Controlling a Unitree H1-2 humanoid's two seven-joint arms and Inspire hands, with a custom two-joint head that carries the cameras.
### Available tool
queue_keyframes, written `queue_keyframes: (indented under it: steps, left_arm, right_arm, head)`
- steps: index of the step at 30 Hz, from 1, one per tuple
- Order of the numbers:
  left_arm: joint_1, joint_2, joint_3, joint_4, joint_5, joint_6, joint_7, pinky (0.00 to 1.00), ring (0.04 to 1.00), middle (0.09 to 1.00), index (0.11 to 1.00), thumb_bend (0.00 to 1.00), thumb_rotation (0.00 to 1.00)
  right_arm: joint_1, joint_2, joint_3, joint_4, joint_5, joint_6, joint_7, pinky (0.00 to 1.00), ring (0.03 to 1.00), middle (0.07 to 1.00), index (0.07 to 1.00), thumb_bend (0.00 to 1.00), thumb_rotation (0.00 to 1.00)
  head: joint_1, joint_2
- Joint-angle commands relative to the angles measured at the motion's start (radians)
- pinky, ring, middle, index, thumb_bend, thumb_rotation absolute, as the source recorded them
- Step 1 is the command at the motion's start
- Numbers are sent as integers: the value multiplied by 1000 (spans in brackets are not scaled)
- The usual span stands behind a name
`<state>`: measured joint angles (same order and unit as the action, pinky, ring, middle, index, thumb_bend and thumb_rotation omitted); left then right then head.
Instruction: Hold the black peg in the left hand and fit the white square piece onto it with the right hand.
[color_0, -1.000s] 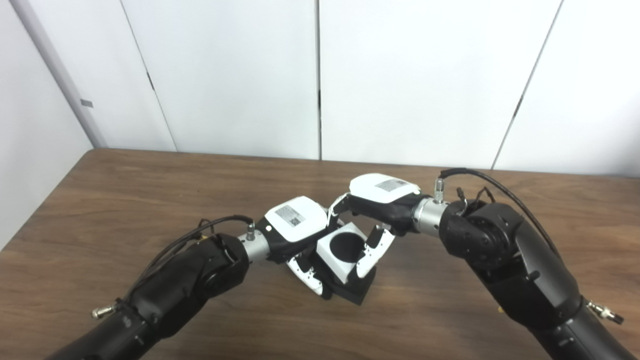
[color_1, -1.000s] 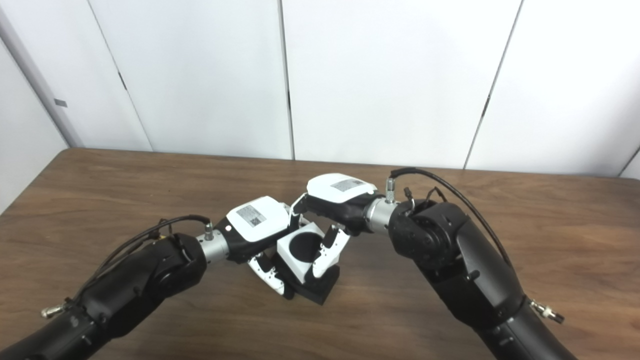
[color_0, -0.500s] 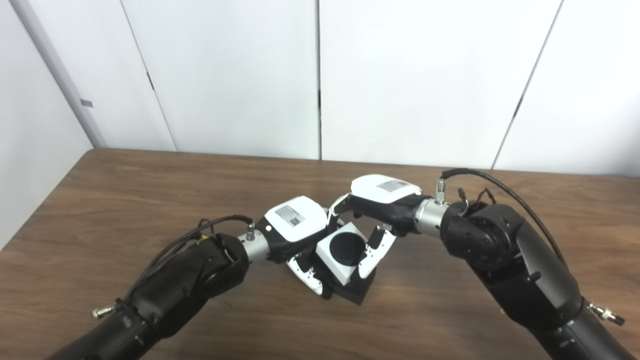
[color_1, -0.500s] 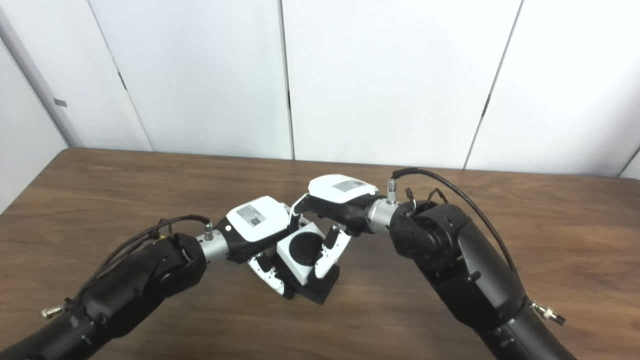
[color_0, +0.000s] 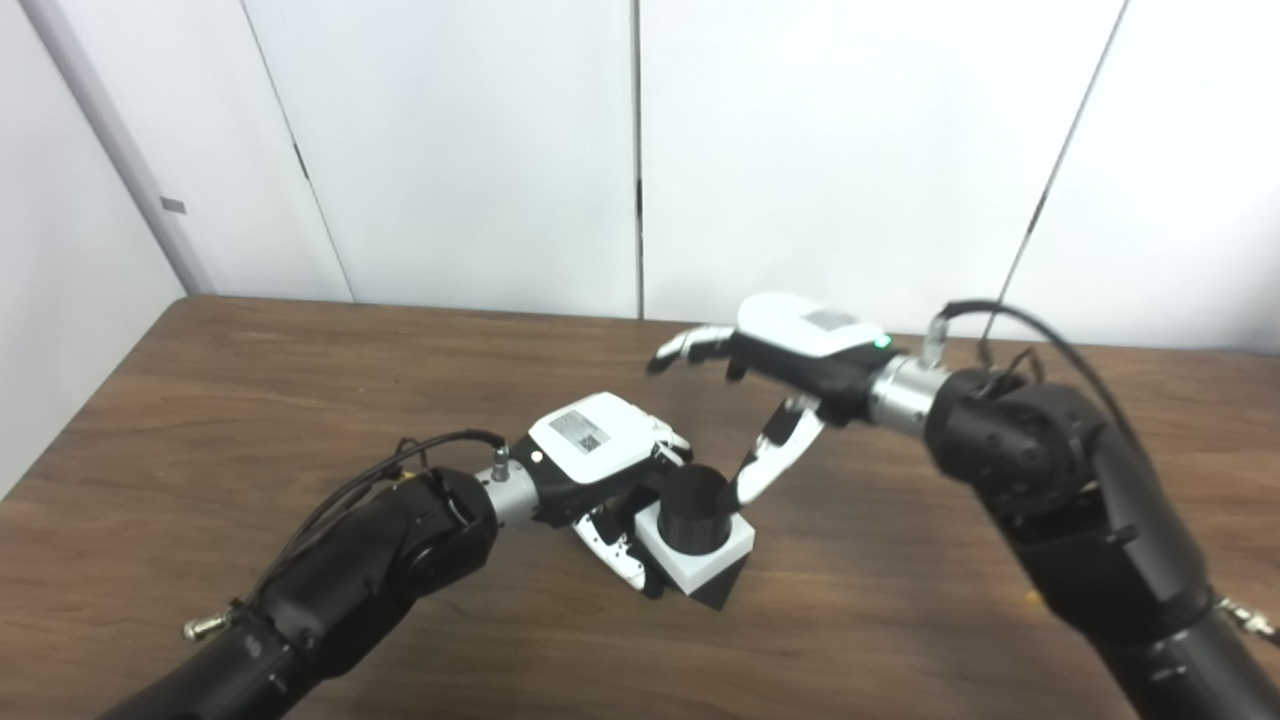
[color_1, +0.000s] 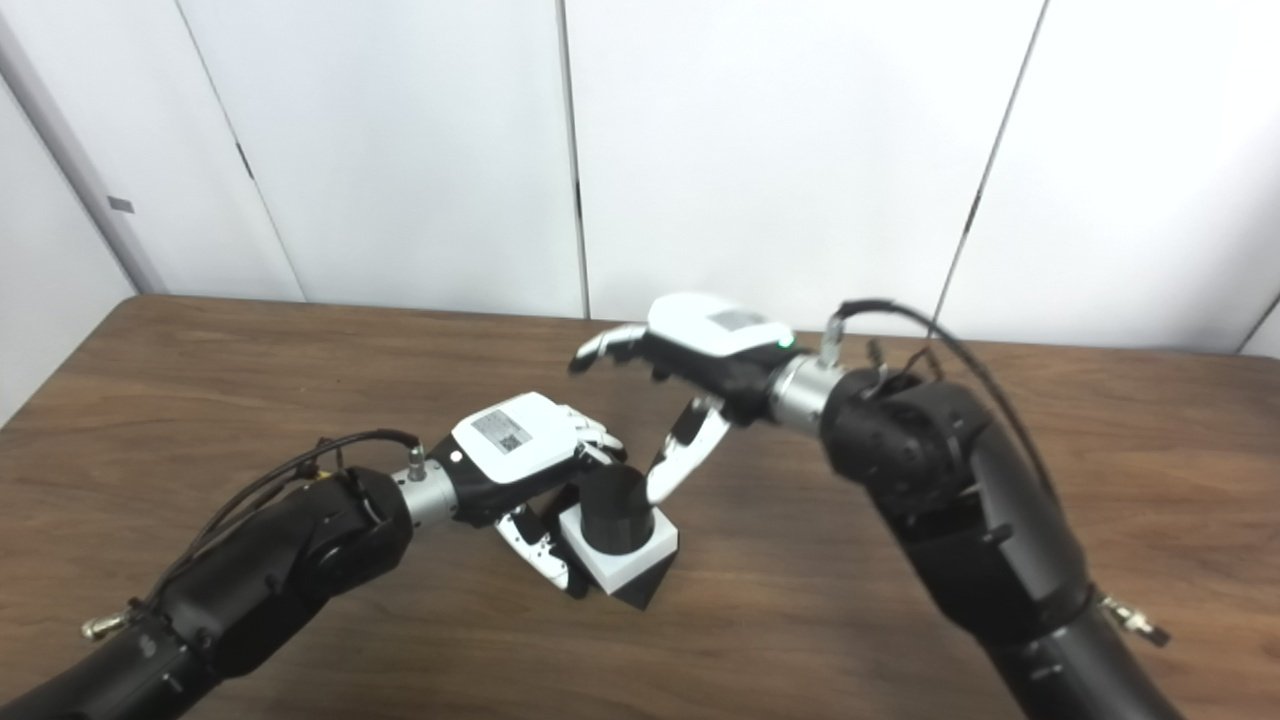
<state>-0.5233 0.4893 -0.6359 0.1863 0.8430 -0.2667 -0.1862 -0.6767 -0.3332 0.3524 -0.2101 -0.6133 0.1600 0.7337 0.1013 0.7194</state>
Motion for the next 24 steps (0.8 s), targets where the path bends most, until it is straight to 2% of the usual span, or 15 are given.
queue_keyframes:
  steps: [1,7,14,19,24]
  left_arm:
    - [57,3,-35,25,32,10,-88,818,855,845,495,521,78]
    - [63,7,-22,29,34,4,-91,804,854,840,494,522,77]
    - [68,10,-18,15,33,12,-111,812,856,841,493,522,77]
    - [69,11,-19,20,37,8,-100,812,851,834,493,522,77]
    - [75,13,-16,11,36,14,-105,819,851,834,493,522,77]
  right_arm:
    - [-55,-14,-32,-37,15,9,-28,685,836,865,811,952,314]
    - [-44,-37,-73,-44,38,6,-52,677,817,855,806,949,314]
    - [-9,-78,-142,-34,83,-20,-106,642,813,853,806,878,239]
    - [68,-86,-225,-33,121,-40,-214,681,802,822,778,833,194]
    - [181,-62,-322,-30,186,-70,-354,594,724,766,739,748,116]
  head:
    - [0,-1]
    - [-11,-1]
    - [-29,-3]
    - [-36,-5]
    - [-41,-2]
